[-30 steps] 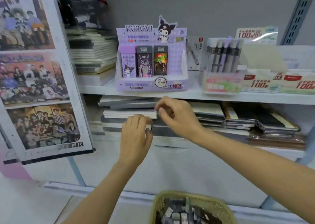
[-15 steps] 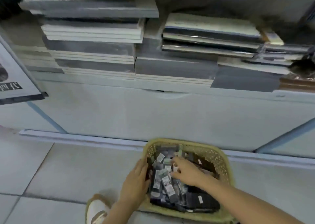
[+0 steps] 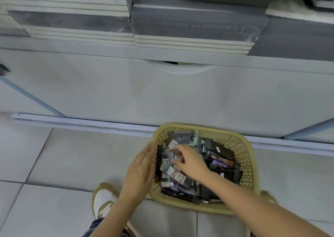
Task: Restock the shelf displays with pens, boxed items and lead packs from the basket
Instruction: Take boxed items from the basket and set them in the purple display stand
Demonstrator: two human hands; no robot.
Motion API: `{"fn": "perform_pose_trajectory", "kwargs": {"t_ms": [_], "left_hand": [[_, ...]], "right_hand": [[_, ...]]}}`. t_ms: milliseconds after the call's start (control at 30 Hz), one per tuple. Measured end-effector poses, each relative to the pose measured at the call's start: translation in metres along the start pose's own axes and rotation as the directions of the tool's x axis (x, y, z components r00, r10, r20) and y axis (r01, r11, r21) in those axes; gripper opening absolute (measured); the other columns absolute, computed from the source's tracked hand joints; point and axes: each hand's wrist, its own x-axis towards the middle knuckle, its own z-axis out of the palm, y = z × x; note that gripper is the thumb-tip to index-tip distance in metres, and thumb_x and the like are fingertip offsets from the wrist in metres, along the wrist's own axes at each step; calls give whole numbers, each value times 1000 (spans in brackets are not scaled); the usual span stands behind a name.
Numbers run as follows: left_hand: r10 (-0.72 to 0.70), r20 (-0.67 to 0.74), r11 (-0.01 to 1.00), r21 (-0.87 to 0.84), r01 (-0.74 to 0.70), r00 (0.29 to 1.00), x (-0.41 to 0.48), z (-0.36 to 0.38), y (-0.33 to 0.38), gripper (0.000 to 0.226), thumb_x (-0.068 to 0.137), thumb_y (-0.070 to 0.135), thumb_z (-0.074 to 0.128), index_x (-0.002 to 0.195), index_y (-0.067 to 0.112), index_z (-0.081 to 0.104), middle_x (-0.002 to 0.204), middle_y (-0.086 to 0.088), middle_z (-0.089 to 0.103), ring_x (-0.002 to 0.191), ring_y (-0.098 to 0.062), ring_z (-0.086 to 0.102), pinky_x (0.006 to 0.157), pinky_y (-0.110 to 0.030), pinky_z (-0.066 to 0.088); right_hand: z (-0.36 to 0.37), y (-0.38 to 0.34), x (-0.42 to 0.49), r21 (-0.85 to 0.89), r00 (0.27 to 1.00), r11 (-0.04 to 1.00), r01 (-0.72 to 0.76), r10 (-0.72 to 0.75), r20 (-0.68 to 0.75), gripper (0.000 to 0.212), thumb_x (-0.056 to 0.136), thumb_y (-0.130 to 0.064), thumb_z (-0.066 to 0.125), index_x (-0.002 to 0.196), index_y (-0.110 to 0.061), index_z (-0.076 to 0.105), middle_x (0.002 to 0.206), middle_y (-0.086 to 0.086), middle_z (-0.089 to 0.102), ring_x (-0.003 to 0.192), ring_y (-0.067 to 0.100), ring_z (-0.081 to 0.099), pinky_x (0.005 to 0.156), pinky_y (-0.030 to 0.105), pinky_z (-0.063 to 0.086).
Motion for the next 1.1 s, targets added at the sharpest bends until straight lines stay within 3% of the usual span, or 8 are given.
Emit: {"fn": "perform_pose_trajectory", "kwargs": {"t_ms": [133,333,567,733,800,900,1000,1100], "left_hand": [[-7,41,1000,4,6,999,-1,-1,-1,55,99,11,50,151,15,30,156,5,29,142,-12,33,118,-32,28],[-9,22,1000,-6,10,1000,-1,-1,-5,49,100,13,50,147,17,40,155,6,34,141,-13,37,115,-39,33],[-37,-5,999,-1,37,999,3,-3,-7,37,99,14,54,136,15,56,147,5,47,131,-15,47,110,-29,35],[-42,-90,998,-54,37,995,9,-3,13,29,96,15,57,125,14,62,128,-2,60,119,-19,52,99,-33,43],[-222,68,899,-371,232,973,13,-1,32,32,95,26,61,126,22,58,117,2,66,108,-14,61,93,-33,49],[-295,376,545,-689,478,878,17,6,59,26,91,22,67,115,16,61,97,-9,74,89,-24,71,81,-39,59],[-236,398,506,-729,461,887,13,12,70,17,93,11,62,109,3,61,80,-15,71,69,-25,68,66,-35,58],[-288,347,553,-700,451,892,3,16,65,14,93,7,62,105,1,61,76,-14,70,67,-29,65,68,-41,58]], "right_hand": [[6,-24,23,177,994,984,-10,-9,106,55,92,-22,63,141,-20,39,137,-4,51,103,6,54,88,23,44],[32,-30,26,305,985,943,-132,90,149,63,85,-20,73,137,-11,40,136,4,48,125,19,48,107,37,40],[22,-22,25,197,993,976,-91,74,95,32,83,-21,72,110,-15,56,112,-1,57,100,15,56,83,26,46],[-20,-16,17,451,991,883,-128,129,29,22,87,-8,68,103,-18,57,106,-6,64,97,8,63,86,24,52],[-39,-18,9,539,995,836,-104,91,50,23,87,-7,69,105,-18,59,108,-3,67,98,12,67,87,27,54],[-58,-20,-7,602,995,795,-66,6,100,26,87,-6,69,110,-14,59,112,1,68,99,19,68,86,31,56],[-68,-17,-29,591,996,806,-48,-6,89,25,91,-12,66,114,-9,58,108,0,67,90,14,69,75,25,57],[-66,-3,-51,258,998,966,-26,12,54,27,90,-26,67,113,-16,59,104,-1,67,93,13,65,81,24,52]]}}
